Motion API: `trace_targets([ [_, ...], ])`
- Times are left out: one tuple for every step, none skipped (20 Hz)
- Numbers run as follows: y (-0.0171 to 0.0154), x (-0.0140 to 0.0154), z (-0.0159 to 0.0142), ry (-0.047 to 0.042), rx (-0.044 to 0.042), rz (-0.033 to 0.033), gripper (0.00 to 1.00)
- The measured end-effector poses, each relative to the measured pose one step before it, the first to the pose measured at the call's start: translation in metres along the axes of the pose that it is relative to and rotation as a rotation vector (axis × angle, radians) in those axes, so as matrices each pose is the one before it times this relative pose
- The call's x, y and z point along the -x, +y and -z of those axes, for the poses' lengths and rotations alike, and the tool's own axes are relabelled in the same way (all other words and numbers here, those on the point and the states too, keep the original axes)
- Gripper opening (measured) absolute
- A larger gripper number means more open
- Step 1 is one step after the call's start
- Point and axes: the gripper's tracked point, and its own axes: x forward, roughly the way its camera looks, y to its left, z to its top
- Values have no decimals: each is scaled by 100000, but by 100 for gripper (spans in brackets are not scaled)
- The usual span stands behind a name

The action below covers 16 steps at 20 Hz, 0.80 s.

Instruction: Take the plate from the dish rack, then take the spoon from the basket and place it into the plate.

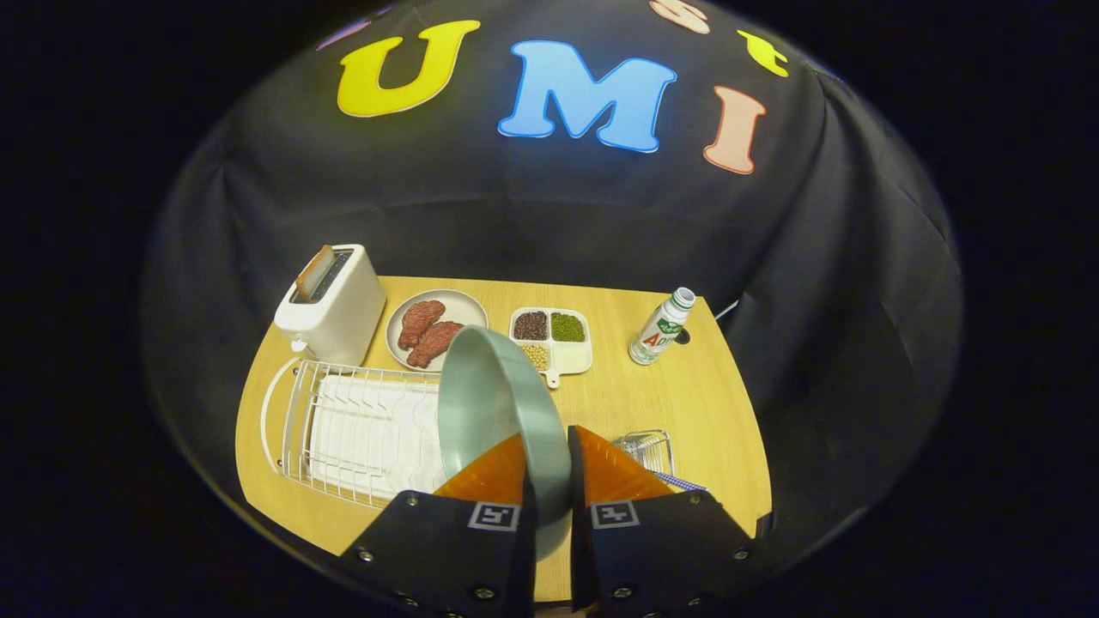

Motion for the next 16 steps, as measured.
trace_targets([
  [-644, 545, 491, -150, -864, -1190, 16],
  [-623, 457, 372, 176, -1439, -1534, 16],
  [-632, 333, 578, 354, -1427, -1857, 16],
  [-572, 186, 466, 528, -1169, -1257, 16],
  [-726, 204, 658, 454, -1249, -1901, 16],
  [-457, 137, 611, 491, -1825, -2328, 16],
  [-366, 109, 562, 717, -2355, -2738, 16],
  [-342, 177, 540, 506, -2078, -2841, 16],
  [-416, 19, 672, 350, -1721, -3063, 16],
  [-543, -6, 576, -195, -1117, -2630, 16],
  [-719, 31, 788, 30, -810, -1635, 16],
  [-684, 67, 624, -480, -1087, -1369, 16],
  [-542, 83, 790, -391, -850, -1824, 16],
  [-412, 122, 757, -177, -607, -2445, 16],
  [-406, 75, 933, 187, -802, -2561, 16],
  [-303, 152, 873, 4, -1116, -2753, 16],
])
